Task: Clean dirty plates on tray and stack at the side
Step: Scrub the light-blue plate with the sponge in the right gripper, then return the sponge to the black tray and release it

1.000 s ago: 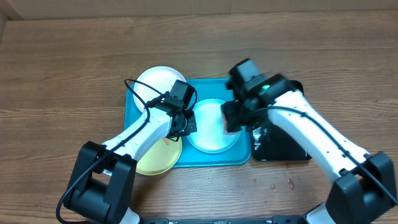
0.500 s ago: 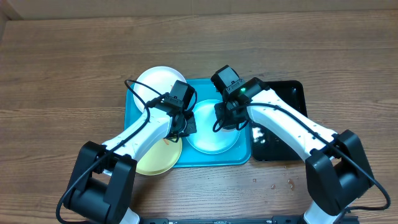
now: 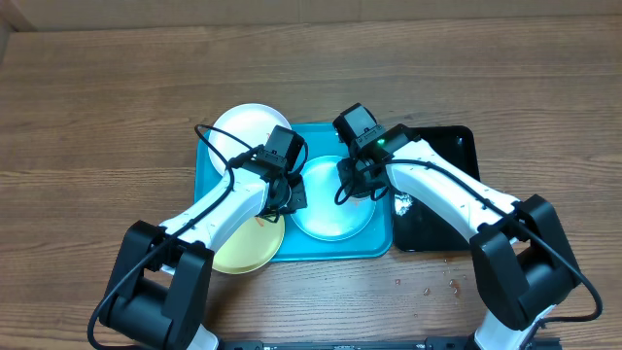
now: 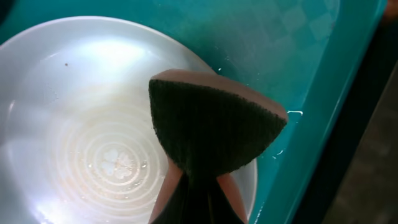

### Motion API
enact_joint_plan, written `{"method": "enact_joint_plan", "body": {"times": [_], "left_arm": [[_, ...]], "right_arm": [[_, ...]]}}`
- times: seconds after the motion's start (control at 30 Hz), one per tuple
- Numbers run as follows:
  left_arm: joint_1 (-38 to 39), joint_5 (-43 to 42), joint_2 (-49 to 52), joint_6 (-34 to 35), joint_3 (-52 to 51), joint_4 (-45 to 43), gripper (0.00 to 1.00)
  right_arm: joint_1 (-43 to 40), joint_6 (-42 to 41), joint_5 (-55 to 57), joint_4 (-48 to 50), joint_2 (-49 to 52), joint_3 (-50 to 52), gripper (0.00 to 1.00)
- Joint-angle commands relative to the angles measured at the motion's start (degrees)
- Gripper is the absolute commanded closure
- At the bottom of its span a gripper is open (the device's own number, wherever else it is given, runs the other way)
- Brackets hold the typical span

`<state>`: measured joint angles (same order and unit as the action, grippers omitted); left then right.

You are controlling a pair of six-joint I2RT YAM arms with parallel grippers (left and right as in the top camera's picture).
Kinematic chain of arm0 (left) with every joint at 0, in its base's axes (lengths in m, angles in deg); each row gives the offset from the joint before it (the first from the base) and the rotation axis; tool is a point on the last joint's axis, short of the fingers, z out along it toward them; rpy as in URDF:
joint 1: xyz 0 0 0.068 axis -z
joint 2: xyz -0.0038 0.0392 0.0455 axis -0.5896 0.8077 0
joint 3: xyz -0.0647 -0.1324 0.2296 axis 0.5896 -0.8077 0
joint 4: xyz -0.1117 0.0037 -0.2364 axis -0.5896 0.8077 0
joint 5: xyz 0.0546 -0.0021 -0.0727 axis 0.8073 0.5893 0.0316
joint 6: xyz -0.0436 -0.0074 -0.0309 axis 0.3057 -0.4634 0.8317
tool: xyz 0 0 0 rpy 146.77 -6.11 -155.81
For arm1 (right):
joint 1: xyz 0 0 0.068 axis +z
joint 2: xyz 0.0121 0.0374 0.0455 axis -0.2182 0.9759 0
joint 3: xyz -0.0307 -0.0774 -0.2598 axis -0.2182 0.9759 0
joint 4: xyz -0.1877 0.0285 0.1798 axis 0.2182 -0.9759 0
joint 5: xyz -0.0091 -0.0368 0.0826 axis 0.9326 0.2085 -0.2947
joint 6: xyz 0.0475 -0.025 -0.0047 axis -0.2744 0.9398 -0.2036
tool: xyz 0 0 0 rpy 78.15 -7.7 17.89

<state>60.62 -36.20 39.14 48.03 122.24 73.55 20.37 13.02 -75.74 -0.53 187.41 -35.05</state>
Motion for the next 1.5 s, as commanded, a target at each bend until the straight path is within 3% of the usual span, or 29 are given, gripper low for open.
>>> {"method": "enact_joint_plan", "body": {"times": [0.0,0.53,0.9,1.1,1.27,1.47], "left_arm": [[-0.2,-0.48,0.61,-0.55,1.4,0.11,0.93],[-0.2,-0.5,0.61,-0.55,1.4,0.11,0.93],[-0.11,-0.55,0.61,-0.55,1.4,-0.04,0.96],[-0.11,-0.52,0.61,-0.57,1.4,-0.07,0.96],[-0.11,-0.52,0.61,-0.98,1.4,-0.02,0.95],[-0.11,-0.52,0.61,-1.22,1.4,0.13,0.94]], "right_arm": [[-0.5,1.9,0.98,0.44,-0.02,0.98,0.96],[-0.48,1.9,-1.07,12.66,-0.02,11.43,0.96],[-0.46,1.92,-29.53,14.78,-0.02,12.96,0.96],[-1.33,1.95,-38.58,14.99,-0.04,11.15,0.96],[-5.29,1.95,-50.73,12.87,-0.44,3.89,0.96],[-9.31,5.77,-46.36,-0.79,-1.14,-4.74,0.96]]}}
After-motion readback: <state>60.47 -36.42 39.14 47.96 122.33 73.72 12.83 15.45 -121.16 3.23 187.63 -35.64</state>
